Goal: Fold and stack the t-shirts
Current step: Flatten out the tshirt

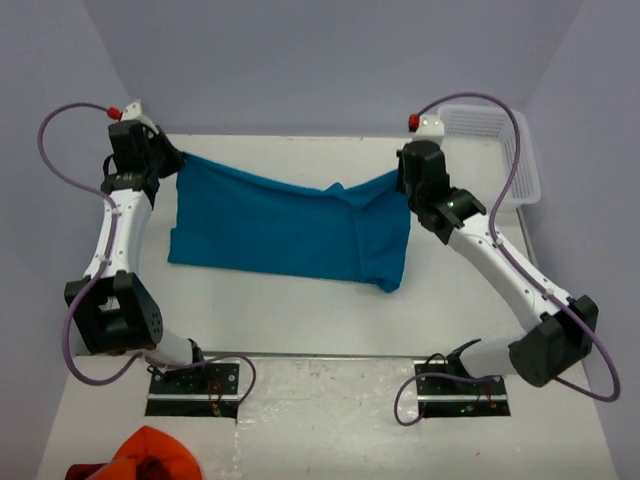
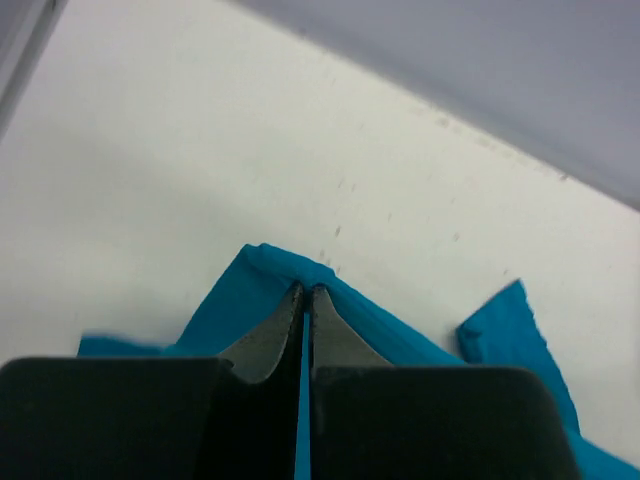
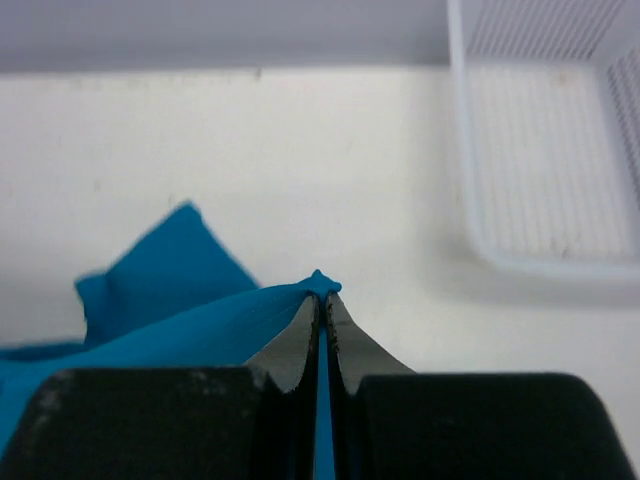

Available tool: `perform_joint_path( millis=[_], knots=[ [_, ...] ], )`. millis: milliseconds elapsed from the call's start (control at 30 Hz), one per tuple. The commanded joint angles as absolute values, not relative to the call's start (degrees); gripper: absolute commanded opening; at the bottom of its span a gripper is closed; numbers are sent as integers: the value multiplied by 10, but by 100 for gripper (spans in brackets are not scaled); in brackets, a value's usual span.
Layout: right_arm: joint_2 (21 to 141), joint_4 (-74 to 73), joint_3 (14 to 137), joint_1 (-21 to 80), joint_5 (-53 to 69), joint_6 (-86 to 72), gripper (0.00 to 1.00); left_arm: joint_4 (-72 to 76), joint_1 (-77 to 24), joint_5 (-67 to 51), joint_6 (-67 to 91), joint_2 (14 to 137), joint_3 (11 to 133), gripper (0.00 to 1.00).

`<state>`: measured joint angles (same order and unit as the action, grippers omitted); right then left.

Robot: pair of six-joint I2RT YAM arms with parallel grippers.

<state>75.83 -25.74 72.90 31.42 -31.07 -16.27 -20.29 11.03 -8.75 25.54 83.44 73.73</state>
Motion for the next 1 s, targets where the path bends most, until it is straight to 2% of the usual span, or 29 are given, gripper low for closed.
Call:
perform_joint_path(
  millis=[0, 100, 133, 167, 300, 400, 500, 533, 600, 800, 967],
  knots=[
    [836, 31, 804, 245, -281, 31, 0, -61, 106, -133, 212, 911, 834, 0],
    [968, -1, 982, 200, -234, 81, 0, -72, 105, -158, 200, 1011, 988, 0],
    [1002, -38, 1100, 193, -212, 90, 0, -76, 105, -161, 200, 1031, 1025, 0],
    [1055, -78, 1153, 186, -212, 122, 0, -83, 105, -179, 201, 1067, 1101, 0],
    [1099, -159, 1350, 187, -185, 148, 0, -118, 97, -196, 179, 1114, 1252, 0],
    [1049, -202, 1355, 192, -156, 127, 0, -114, 84, -185, 146, 1074, 1267, 0],
    [951, -185, 1270, 220, -146, 127, 0, -41, 60, -183, 107, 965, 1159, 0],
    [927, -172, 1253, 229, -149, 130, 0, -19, 53, -168, 99, 902, 1093, 0],
    [876, -182, 1235, 261, -177, 152, 0, 24, 37, -165, 77, 831, 1042, 0],
    [782, -229, 1245, 357, -243, 185, 0, -36, 38, -187, 81, 712, 1023, 0],
    [738, -253, 1260, 389, -245, 193, 0, -56, 38, -171, 76, 680, 1025, 0]
  ],
)
